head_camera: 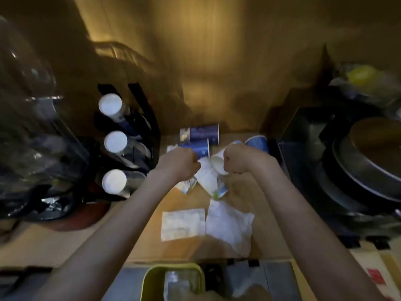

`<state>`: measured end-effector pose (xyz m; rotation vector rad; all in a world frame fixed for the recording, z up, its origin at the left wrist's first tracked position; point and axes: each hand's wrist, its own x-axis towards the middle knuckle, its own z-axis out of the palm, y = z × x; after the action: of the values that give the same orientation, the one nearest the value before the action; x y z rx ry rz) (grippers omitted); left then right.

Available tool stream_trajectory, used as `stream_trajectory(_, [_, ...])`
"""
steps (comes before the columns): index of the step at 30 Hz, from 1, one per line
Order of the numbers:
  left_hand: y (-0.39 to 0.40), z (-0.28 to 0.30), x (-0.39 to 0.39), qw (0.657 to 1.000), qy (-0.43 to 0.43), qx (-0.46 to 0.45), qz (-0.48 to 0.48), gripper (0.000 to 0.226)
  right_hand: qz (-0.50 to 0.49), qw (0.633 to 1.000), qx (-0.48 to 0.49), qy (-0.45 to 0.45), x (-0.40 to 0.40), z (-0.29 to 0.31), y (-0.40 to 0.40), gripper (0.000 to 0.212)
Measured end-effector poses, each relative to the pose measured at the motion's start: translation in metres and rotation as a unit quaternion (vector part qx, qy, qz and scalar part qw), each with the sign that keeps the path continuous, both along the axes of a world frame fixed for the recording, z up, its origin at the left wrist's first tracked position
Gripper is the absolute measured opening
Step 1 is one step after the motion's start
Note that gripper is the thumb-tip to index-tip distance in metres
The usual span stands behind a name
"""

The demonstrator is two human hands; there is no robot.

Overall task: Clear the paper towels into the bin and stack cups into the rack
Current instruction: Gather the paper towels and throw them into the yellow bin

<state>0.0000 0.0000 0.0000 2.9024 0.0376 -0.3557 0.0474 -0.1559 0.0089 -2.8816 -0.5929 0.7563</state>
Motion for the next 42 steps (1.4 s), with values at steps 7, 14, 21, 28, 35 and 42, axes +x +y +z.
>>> stream_trajectory(7, [-0.008, -0.101, -0.048, 0.995, 0.094, -0.011, 0.020, 0.030, -0.022, 0.996, -0.014, 0.082, -0.056, -0.111, -0.019, 0.037])
stream_trajectory(14, [0.005, -0.192, -0.096, 0.992, 0.095, 0.003, -0.077, 0.053, 0.027, 0.999, -0.024, 0.004, -0.099, -0.176, -0.049, 0.057])
stream_trajectory(21, [0.012, -0.212, -0.122, 0.999, 0.018, -0.028, 0.023, 0.045, 0.034, 0.995, -0.001, -0.091, -0.117, -0.210, -0.050, 0.038])
stream_trajectory(28, [0.015, -0.209, -0.147, 0.984, -0.029, -0.070, 0.163, 0.027, -0.024, 0.998, 0.054, -0.017, -0.121, -0.230, -0.024, 0.040])
stream_trajectory(35, [0.030, -0.188, -0.164, 0.896, 0.016, -0.197, 0.397, 0.029, 0.022, 0.998, 0.052, 0.014, -0.114, -0.203, 0.018, 0.020])
stream_trajectory(42, [0.064, -0.176, -0.215, 0.782, 0.054, -0.355, 0.510, 0.007, -0.022, 0.966, 0.190, 0.174, -0.173, -0.192, 0.061, 0.028])
